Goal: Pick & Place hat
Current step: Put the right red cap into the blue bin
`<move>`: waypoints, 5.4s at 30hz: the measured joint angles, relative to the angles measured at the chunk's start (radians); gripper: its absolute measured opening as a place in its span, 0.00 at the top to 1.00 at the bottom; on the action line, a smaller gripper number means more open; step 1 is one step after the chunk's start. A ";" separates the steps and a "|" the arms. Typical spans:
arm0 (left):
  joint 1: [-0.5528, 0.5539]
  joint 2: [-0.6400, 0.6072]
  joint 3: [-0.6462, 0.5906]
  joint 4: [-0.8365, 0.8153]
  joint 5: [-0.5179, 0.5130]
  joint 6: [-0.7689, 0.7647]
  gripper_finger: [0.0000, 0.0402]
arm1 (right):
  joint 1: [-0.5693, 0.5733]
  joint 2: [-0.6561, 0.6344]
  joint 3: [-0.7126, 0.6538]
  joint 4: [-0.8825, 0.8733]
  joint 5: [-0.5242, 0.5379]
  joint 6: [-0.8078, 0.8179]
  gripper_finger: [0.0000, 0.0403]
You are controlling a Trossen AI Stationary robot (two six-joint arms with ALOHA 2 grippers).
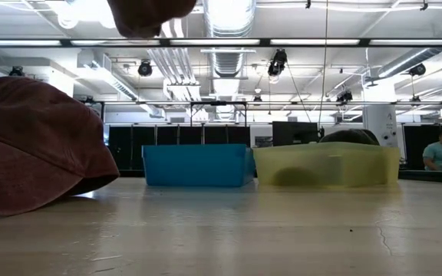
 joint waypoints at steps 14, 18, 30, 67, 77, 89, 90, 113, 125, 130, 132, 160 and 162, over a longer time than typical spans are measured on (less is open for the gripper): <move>-0.035 -0.069 0.158 -0.404 0.040 -0.062 0.60 | -0.003 -0.011 -0.023 0.023 0.076 0.006 0.97; -0.054 -0.077 0.197 -0.522 0.054 -0.135 0.60 | -0.010 -0.011 -0.044 0.005 0.132 0.065 0.97; -0.121 -0.081 0.278 -0.775 0.054 -0.290 0.60 | -0.027 -0.019 -0.068 0.002 0.283 0.040 0.97; -0.140 -0.083 0.275 -1.310 0.023 -0.788 0.60 | -0.338 0.526 0.203 -0.452 0.467 -0.623 0.97; -0.133 -0.091 0.275 -1.307 -0.054 -0.791 0.60 | -0.330 0.491 0.360 -0.710 0.512 -0.583 0.97; -0.132 -0.092 0.275 -1.256 -0.079 -0.795 0.60 | -0.332 0.493 0.317 -0.725 0.471 -0.741 0.97; -0.132 -0.092 0.275 -1.254 -0.086 -0.795 0.60 | -0.333 0.493 0.309 -0.714 0.470 -0.746 0.97; -0.133 -0.088 0.159 -1.123 0.100 -0.886 0.60 | -0.333 0.730 0.525 -0.531 0.456 -0.764 0.97; -0.135 -0.089 0.106 -1.114 0.118 -0.883 0.60 | -0.297 0.728 0.595 -0.472 0.572 -0.994 0.97; -0.135 -0.089 0.064 -1.100 0.160 -0.930 0.60 | -0.281 0.728 0.599 -0.442 0.694 -1.115 0.97; -0.137 -0.088 0.060 -1.092 0.160 -0.950 0.60 | -0.282 0.726 0.604 -0.385 0.670 -1.122 0.97; -0.148 -0.092 0.069 -1.097 0.174 -0.907 0.60 | -0.297 0.788 0.552 -0.454 0.676 -0.848 0.97; -0.148 -0.092 0.067 -1.096 0.166 -0.907 0.60 | -0.295 0.781 0.552 -0.474 0.695 -0.802 0.97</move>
